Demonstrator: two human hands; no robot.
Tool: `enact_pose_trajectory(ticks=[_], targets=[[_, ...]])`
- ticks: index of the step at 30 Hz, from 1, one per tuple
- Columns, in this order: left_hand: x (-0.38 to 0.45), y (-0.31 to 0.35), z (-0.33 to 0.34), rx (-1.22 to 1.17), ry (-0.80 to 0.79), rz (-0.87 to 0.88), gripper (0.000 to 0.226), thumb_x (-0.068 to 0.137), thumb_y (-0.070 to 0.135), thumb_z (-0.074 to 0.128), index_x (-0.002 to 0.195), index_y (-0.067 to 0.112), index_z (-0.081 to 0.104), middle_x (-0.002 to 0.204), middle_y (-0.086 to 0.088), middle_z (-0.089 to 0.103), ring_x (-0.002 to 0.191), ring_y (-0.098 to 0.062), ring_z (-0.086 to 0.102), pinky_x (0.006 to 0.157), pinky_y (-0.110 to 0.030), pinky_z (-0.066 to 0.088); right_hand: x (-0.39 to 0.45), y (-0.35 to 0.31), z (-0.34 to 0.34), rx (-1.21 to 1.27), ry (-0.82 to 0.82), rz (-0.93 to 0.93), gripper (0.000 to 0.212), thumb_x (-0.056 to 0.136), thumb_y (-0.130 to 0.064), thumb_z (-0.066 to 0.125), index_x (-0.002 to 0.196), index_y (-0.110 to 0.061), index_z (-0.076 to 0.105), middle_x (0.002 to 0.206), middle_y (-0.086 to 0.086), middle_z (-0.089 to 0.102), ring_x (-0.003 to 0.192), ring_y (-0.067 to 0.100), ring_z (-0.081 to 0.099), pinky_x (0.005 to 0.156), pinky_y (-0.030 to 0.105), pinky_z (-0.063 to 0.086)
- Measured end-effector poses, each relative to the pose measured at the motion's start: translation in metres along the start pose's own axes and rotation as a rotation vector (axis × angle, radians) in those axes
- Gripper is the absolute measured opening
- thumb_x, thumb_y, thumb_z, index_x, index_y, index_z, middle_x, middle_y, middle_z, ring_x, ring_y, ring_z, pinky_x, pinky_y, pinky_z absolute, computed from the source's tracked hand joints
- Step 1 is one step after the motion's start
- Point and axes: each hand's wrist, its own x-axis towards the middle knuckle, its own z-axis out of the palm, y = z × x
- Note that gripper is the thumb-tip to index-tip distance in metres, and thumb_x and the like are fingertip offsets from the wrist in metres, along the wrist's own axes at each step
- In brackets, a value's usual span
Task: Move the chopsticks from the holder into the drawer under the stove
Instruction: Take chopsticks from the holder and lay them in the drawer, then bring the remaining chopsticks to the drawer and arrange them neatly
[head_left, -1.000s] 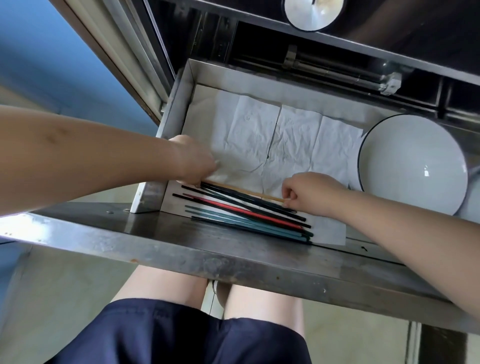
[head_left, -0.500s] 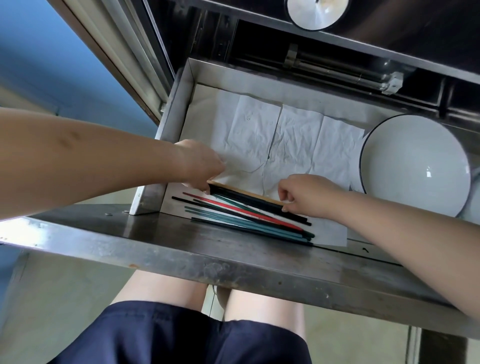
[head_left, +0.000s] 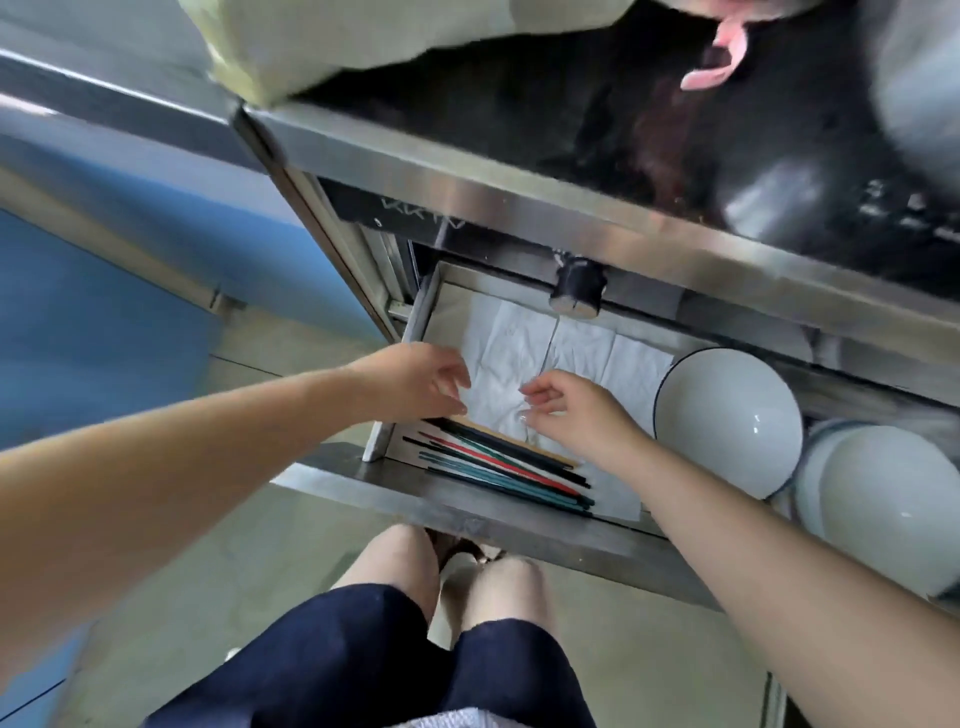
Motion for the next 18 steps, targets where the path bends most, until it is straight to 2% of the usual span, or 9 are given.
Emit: enact_pose_trajectory(ticks=[3, 6, 7, 10, 13, 17, 18], targets=[[-0.050, 0.014, -0.018, -0.218, 0.141, -0.006, 0.022, 0.080, 0.021, 0.068, 0.101, 0.021, 0.062, 0.092, 0.007, 0.065, 0.091, -0.014, 0.065, 0.089, -0.027, 0.050, -0.031, -0.047, -0.001, 0.031, 0.004, -0.045, 0.032, 0.082, -0.020, 0.068, 0.113, -0.019, 0.060, 0.112, -0.003, 0.062, 0.102, 0.009, 0.059, 0.090, 0.021, 0.043], [-0.100, 0.021, -0.034, -0.434, 0.288, -0.029, 0.016, 0.080, 0.014, 0.069, 0.091, 0.023, 0.063, 0.082, 0.011, 0.064, 0.069, 0.008, 0.060, 0.072, -0.007, 0.046, -0.057, -0.098, -0.007, 0.083, 0.002, -0.114, 0.028, 0.082, -0.019, 0.068, 0.109, -0.024, 0.060, 0.112, -0.007, 0.063, 0.103, 0.007, 0.059, 0.094, 0.023, 0.044], [-0.115, 0.023, -0.040, -0.498, 0.343, -0.035, 0.018, 0.080, 0.013, 0.070, 0.086, 0.027, 0.061, 0.081, 0.013, 0.065, 0.064, 0.010, 0.059, 0.069, -0.006, 0.045, -0.062, -0.116, -0.010, 0.093, -0.009, -0.147, 0.027, 0.082, -0.020, 0.068, 0.106, -0.027, 0.060, 0.111, -0.008, 0.062, 0.103, 0.006, 0.059, 0.094, 0.022, 0.044], [-0.158, 0.024, -0.060, -0.658, 0.502, -0.060, 0.019, 0.079, 0.013, 0.072, 0.083, 0.028, 0.060, 0.081, 0.010, 0.067, 0.065, 0.007, 0.061, 0.071, -0.010, 0.049, -0.070, -0.167, -0.015, 0.109, -0.050, -0.256, 0.026, 0.081, -0.021, 0.068, 0.102, -0.033, 0.059, 0.107, -0.012, 0.062, 0.101, 0.002, 0.060, 0.085, 0.013, 0.043], [-0.201, 0.022, -0.082, -0.784, 0.659, -0.072, 0.017, 0.079, 0.012, 0.073, 0.089, 0.021, 0.062, 0.078, 0.010, 0.065, 0.060, 0.010, 0.059, 0.063, -0.004, 0.046, -0.069, -0.221, -0.015, 0.125, -0.100, -0.359, 0.026, 0.080, -0.020, 0.069, 0.098, -0.036, 0.058, 0.101, -0.016, 0.063, 0.102, 0.000, 0.060, 0.090, 0.018, 0.046], [-0.251, 0.005, -0.106, -0.885, 0.842, -0.113, 0.018, 0.078, 0.017, 0.074, 0.094, 0.020, 0.066, 0.087, 0.006, 0.069, 0.077, -0.005, 0.064, 0.078, -0.021, 0.051, -0.068, -0.290, 0.000, 0.126, -0.139, -0.504, 0.029, 0.078, -0.016, 0.072, 0.090, -0.039, 0.058, 0.097, -0.014, 0.064, 0.099, 0.005, 0.063, 0.093, 0.024, 0.047], [-0.262, -0.001, -0.112, -0.903, 0.877, -0.116, 0.018, 0.078, 0.017, 0.073, 0.095, 0.020, 0.066, 0.087, 0.006, 0.069, 0.077, -0.005, 0.064, 0.078, -0.023, 0.051, -0.068, -0.306, 0.005, 0.115, -0.144, -0.543, 0.029, 0.078, -0.016, 0.072, 0.090, -0.038, 0.058, 0.098, -0.011, 0.065, 0.099, 0.006, 0.063, 0.093, 0.024, 0.048]])
